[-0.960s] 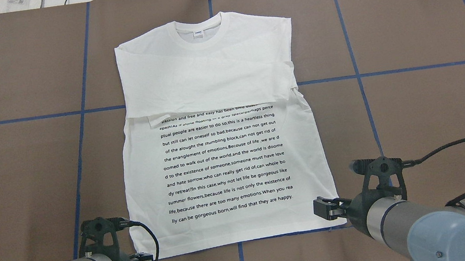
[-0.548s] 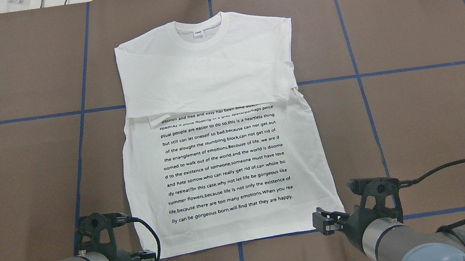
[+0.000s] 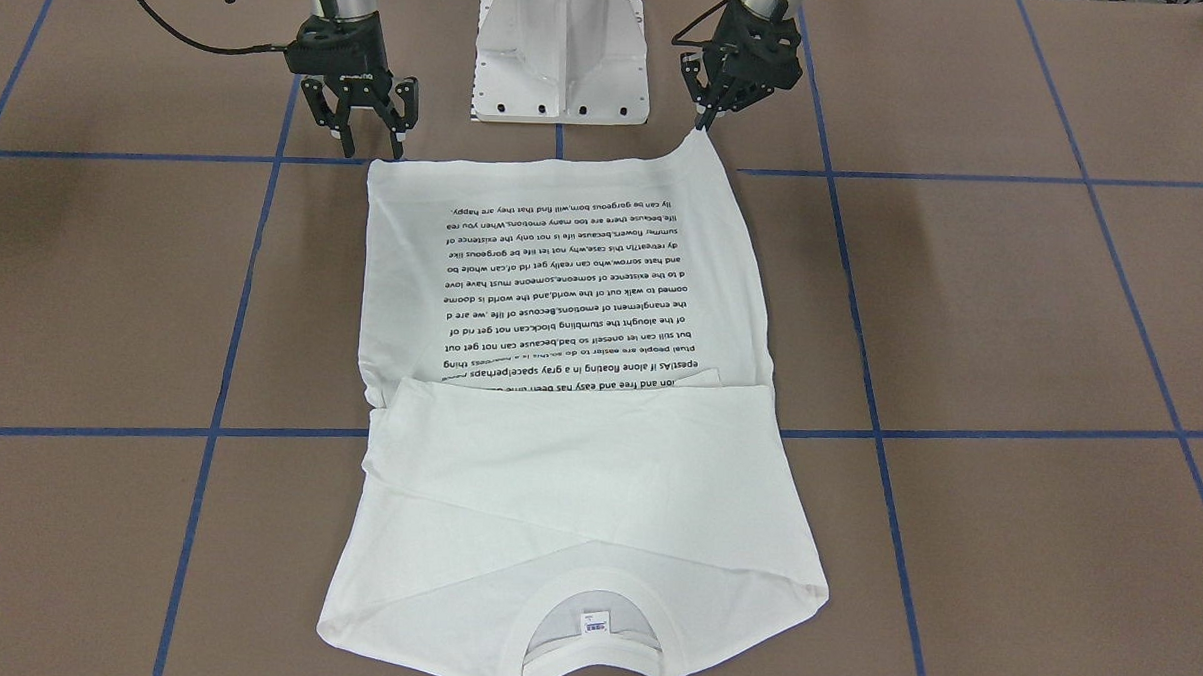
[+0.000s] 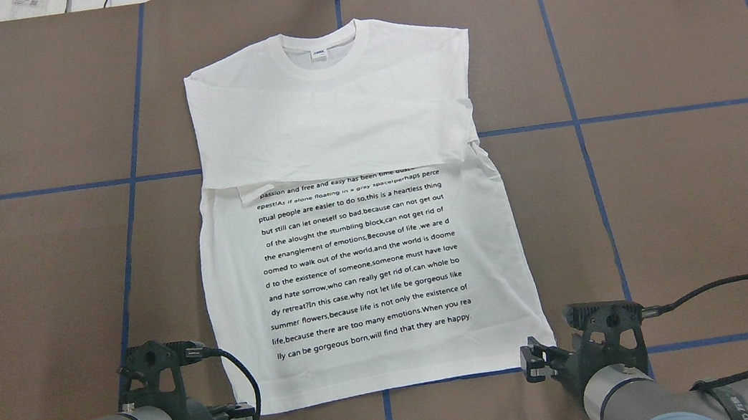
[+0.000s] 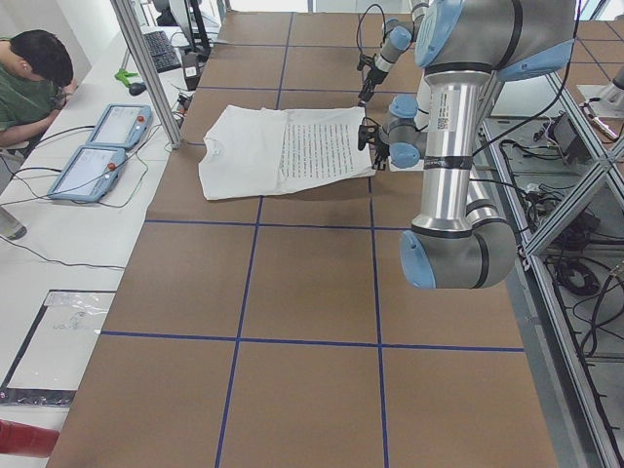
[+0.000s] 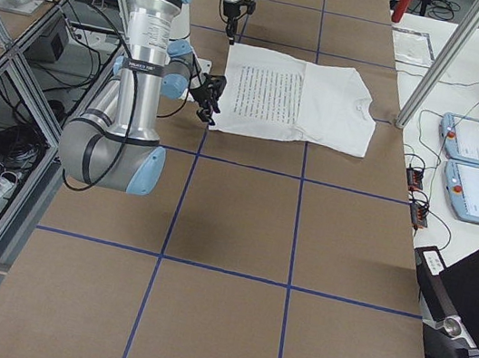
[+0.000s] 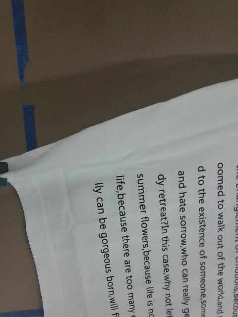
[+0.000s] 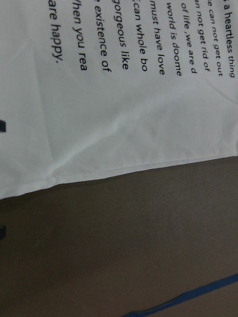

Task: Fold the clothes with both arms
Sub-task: 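Pinch the hem corners tighter with both grippers, lifting slightly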

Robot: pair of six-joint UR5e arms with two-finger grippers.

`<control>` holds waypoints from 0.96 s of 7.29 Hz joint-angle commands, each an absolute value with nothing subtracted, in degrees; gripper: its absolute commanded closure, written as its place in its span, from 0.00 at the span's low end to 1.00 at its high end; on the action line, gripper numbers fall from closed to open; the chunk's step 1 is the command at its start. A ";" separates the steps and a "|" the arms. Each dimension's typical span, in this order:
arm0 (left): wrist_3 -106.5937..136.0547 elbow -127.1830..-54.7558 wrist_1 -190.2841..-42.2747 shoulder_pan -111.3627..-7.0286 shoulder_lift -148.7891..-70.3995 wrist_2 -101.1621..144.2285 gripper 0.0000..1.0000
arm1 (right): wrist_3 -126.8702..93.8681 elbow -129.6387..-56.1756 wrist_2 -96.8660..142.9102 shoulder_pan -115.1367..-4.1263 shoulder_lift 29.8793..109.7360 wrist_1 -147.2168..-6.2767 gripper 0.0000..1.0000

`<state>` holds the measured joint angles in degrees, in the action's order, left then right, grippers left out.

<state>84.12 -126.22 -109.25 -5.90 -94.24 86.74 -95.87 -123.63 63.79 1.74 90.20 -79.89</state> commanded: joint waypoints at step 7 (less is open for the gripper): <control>84.73 -126.39 -109.34 -5.89 -94.22 86.75 1.00 | -95.71 -120.32 62.58 2.55 88.59 -79.37 0.42</control>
<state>84.72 -126.32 -109.33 -5.89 -94.18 86.75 -95.68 -120.59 62.67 2.56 88.66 -79.71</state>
